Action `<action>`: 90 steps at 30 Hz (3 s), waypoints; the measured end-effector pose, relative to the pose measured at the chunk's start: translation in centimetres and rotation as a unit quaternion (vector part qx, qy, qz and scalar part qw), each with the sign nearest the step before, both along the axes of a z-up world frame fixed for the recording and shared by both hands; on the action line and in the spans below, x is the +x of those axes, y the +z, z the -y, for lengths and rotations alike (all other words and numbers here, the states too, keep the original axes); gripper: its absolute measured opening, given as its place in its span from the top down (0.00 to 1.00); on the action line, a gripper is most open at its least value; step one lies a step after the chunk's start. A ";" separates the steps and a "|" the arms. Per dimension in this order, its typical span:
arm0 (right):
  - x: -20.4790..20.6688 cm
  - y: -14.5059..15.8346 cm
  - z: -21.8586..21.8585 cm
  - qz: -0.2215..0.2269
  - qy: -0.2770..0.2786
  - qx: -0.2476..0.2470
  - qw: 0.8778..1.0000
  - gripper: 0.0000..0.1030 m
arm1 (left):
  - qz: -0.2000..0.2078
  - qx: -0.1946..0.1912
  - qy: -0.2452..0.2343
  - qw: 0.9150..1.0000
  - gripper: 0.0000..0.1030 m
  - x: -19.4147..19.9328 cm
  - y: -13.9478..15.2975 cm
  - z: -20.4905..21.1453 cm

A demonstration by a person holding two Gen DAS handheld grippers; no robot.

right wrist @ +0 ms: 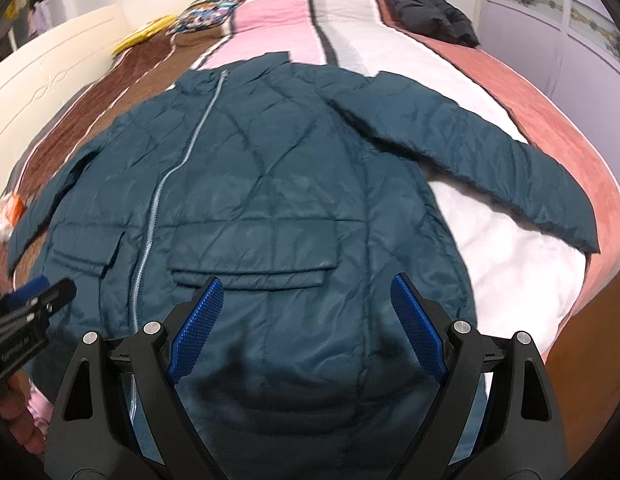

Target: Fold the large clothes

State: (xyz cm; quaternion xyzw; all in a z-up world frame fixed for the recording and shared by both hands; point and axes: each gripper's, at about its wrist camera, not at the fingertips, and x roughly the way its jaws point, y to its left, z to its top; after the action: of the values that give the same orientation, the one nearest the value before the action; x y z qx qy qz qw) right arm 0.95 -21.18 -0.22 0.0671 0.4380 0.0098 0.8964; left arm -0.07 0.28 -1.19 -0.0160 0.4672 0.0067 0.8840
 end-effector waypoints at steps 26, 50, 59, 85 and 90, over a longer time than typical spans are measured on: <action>4.3 -6.9 28.2 -0.029 -0.358 0.324 0.875 0.43 | 0.007 0.007 -0.041 0.999 0.41 5.0 1.3 1.5; 10.8 9.5 14.1 0.219 -0.137 0.014 0.966 0.94 | 0.005 -0.038 0.008 0.999 0.41 5.8 -0.1 -4.3; 15.2 8.5 -1.9 0.215 0.084 -0.012 0.973 0.95 | 0.022 -0.052 0.049 0.997 0.41 5.0 0.3 -8.2; 18.4 -0.7 -5.6 -0.003 0.176 0.145 0.974 0.47 | 0.025 -0.055 0.046 0.997 0.40 5.7 0.5 -9.2; 14.3 -1.1 -1.1 0.010 0.107 0.111 0.988 0.47 | 0.047 -0.028 -0.023 0.998 0.40 7.7 2.4 -4.9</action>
State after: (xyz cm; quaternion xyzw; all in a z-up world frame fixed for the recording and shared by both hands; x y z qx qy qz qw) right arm 15.28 -20.08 -1.30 0.1185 0.4303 0.1545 0.8814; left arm 7.66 5.16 1.23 -0.0303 0.4256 -0.0270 0.9040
